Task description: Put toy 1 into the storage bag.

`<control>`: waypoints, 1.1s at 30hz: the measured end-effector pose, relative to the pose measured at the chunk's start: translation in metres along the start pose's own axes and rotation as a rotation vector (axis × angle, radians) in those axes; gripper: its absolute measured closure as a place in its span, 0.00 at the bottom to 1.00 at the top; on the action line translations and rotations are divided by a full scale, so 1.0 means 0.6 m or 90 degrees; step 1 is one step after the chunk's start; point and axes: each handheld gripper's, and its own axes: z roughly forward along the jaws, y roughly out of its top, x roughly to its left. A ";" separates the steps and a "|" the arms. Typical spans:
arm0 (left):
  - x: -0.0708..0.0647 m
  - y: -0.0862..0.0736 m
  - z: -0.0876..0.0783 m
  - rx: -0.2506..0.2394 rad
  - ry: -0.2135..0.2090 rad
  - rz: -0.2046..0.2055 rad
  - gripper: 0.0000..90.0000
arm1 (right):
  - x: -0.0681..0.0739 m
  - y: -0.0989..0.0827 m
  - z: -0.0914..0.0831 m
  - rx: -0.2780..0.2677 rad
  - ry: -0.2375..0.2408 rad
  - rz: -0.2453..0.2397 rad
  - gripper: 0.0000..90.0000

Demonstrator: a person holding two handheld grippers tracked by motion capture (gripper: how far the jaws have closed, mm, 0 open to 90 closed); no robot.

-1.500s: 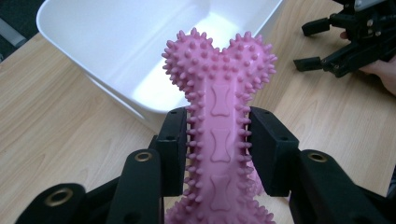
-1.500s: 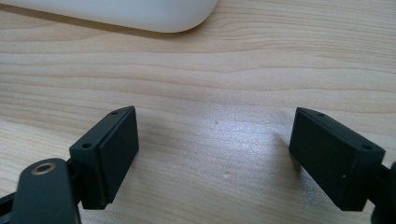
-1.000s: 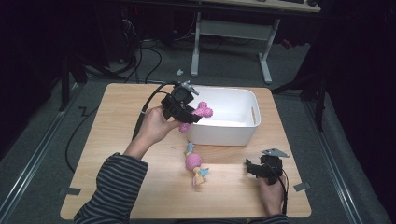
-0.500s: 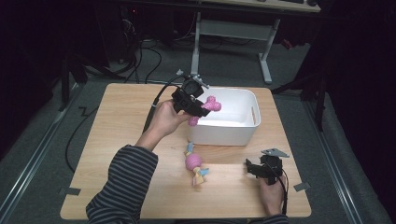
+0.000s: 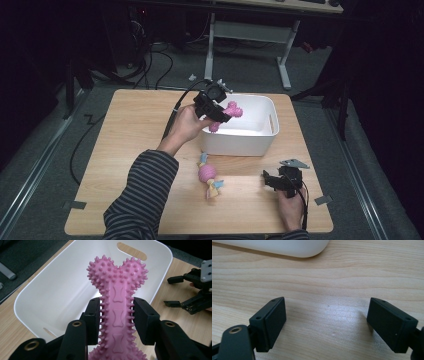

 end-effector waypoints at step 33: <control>0.027 -0.018 0.076 0.024 0.026 -0.024 0.65 | 0.001 0.000 0.000 0.001 0.004 -0.005 0.18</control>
